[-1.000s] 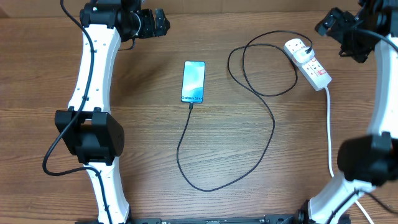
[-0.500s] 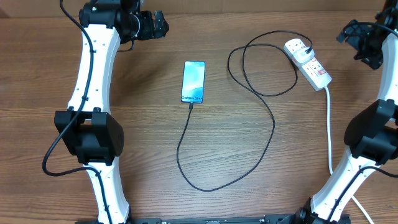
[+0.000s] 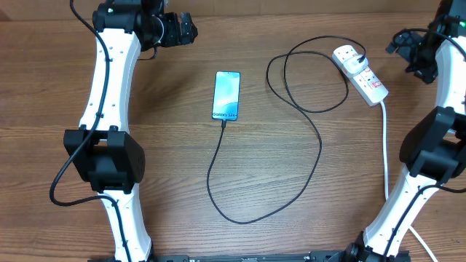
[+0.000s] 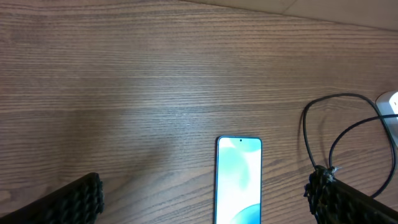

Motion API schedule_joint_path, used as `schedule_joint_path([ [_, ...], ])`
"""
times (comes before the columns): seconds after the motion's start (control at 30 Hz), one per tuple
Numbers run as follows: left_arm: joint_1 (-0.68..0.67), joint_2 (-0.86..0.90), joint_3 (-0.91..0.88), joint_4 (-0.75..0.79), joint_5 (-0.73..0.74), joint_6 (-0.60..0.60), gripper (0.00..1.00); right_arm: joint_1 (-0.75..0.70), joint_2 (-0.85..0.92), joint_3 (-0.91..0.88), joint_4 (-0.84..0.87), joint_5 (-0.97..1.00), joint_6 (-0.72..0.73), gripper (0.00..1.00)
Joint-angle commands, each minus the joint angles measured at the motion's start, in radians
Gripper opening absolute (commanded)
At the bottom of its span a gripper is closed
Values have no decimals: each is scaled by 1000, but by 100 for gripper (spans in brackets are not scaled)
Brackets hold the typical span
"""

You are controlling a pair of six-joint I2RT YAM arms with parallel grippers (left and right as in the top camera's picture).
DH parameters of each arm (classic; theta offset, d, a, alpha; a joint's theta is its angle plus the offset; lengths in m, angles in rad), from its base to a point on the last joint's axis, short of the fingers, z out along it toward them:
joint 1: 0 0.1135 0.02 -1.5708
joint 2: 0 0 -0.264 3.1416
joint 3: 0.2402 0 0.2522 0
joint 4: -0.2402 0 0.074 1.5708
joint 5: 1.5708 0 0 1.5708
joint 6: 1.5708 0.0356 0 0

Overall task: Plug charger to phone and switch on socket
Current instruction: 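Move the right gripper over the white power strip's switches, then press the power strip's orange switch down with the right gripper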

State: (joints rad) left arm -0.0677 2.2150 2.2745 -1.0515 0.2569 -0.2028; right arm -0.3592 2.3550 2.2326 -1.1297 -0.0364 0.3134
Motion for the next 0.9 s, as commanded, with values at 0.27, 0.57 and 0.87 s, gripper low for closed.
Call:
schedule_joint_path([
  [0.27, -5, -9, 11, 1, -5, 12, 100, 11, 94, 11, 16, 19, 53, 100],
  [0.57, -5, -9, 11, 1, -5, 12, 100, 11, 121, 11, 14, -19, 57, 100],
  [0.87, -5, -9, 11, 0, -5, 12, 100, 23, 142, 11, 14, -47, 84, 100],
])
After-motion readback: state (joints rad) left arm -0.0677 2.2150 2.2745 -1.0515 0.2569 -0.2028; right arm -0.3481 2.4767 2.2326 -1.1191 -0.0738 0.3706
